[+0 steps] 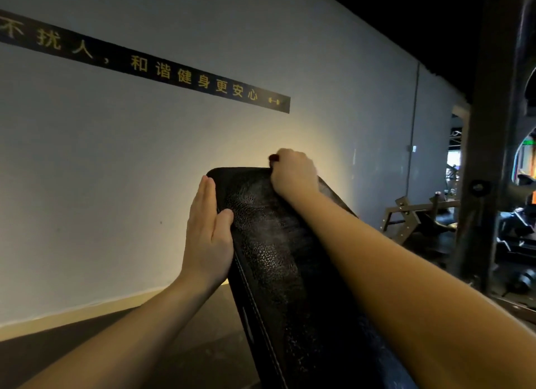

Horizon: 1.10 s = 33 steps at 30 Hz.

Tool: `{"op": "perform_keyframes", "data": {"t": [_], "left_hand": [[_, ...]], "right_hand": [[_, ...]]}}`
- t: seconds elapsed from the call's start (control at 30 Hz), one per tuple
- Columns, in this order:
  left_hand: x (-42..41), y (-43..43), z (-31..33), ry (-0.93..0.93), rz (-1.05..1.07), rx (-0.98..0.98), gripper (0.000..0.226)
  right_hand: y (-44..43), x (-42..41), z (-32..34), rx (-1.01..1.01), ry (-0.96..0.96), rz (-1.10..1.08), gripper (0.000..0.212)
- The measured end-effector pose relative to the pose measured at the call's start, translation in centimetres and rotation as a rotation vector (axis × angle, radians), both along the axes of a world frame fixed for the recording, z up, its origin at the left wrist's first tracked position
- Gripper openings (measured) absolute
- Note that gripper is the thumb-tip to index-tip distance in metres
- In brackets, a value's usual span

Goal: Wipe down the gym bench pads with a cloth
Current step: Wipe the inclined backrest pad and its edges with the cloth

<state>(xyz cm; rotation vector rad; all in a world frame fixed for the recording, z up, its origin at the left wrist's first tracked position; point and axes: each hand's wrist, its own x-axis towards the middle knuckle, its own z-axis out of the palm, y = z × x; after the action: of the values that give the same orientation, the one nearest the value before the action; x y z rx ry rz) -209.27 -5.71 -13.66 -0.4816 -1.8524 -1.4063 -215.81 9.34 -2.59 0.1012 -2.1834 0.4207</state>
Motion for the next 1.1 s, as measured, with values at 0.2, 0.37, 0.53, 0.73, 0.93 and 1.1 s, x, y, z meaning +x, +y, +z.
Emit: {"op": "perform_keyframes", "data": {"t": [0.2,0.37,0.53,0.73,0.93,1.1], "left_hand": [[-0.5,0.0,-0.6,0.042,-0.06,0.086,0.07],[-0.2,0.5,-0.7,0.032,-0.045,0.071,0.074],[-0.2,0.3,-0.6,0.04,-0.034,0.054,0.072],[-0.3,0.2,-0.7,0.069,-0.089,0.112,0.069],[-0.4,0.4,-0.8,0.047,-0.085,0.102,0.073],[-0.5,0.1,-0.7,0.028,-0.061,0.09,0.073]], "right_hand": [[-2.3,8.1,-4.6,0.321,0.102,0.457,0.022],[9.7,3.2,-3.4,0.166,-0.061,-0.043,0.029],[0.7,-0.8,0.0,0.068,0.021,0.046,0.028],[-3.0,6.7,-3.3,0.34,0.079,0.504,0.029],[10.8,3.4,-3.9,0.128,-0.097,-0.173,0.029],[1.2,3.3,-2.5,0.065,-0.032,0.029,0.031]]}}
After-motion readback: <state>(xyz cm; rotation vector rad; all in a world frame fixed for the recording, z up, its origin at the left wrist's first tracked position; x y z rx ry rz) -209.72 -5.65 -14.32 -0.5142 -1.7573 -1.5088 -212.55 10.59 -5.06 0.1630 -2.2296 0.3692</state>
